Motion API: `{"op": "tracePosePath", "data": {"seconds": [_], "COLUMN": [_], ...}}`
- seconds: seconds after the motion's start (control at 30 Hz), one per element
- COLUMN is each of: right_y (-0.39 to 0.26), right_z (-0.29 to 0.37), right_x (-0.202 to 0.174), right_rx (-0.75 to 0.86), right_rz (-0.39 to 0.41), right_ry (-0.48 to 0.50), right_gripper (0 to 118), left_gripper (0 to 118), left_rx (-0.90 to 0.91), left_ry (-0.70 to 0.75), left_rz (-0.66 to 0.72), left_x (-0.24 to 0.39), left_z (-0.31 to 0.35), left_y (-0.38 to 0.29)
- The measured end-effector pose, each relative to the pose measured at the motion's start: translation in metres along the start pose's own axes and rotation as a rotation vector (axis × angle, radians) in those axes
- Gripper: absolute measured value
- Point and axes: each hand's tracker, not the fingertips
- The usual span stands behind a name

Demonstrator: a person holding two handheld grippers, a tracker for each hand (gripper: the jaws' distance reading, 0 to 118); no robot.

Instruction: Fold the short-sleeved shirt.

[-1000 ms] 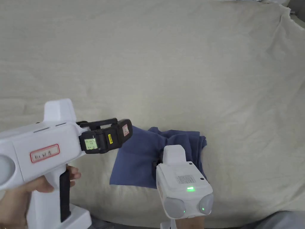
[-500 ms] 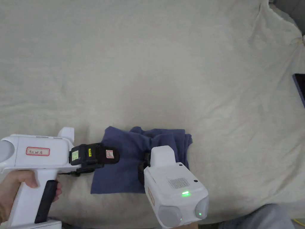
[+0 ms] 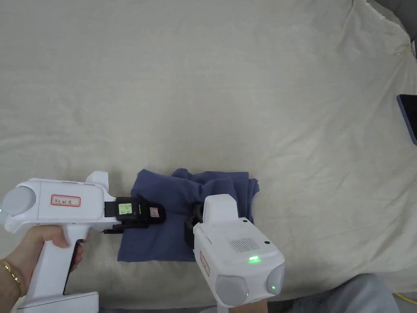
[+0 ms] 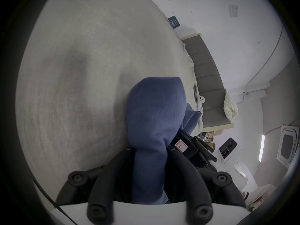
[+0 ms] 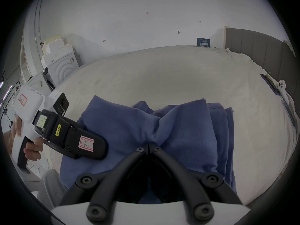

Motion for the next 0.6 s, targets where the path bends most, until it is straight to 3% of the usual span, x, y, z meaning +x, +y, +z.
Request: {"op": "tracePosePath", "data": {"seconds": [0.2,0.37,0.47,0.6], "right_y": [0.024,0.058,0.075,0.091], "right_z": [0.008,0.078,0.113,0.143], "right_x": [0.009,0.038,0.057,0.072], "right_rx": [-0.062,0.133,0.215,0.269], "right_rz": [0.024,-0.038,-0.016,0.044], "right_ry": [0.051,0.064,0.042,0.011], "right_gripper": [0,0,0,0], "left_gripper": [17,16,16,16], "left_rx": [0.008,0.012,0.046,0.088], "left_ry": [0.218,0.294,0.347,0.532], "left_rz": [-0.005,-0.007,-0.078,-0.133], "left_x": [0.043,0.083,0.093,0.085], "left_z": [0.001,0.022,0.06,0.131], "left_y": [0.0,0.003,0.008,0.017]}}
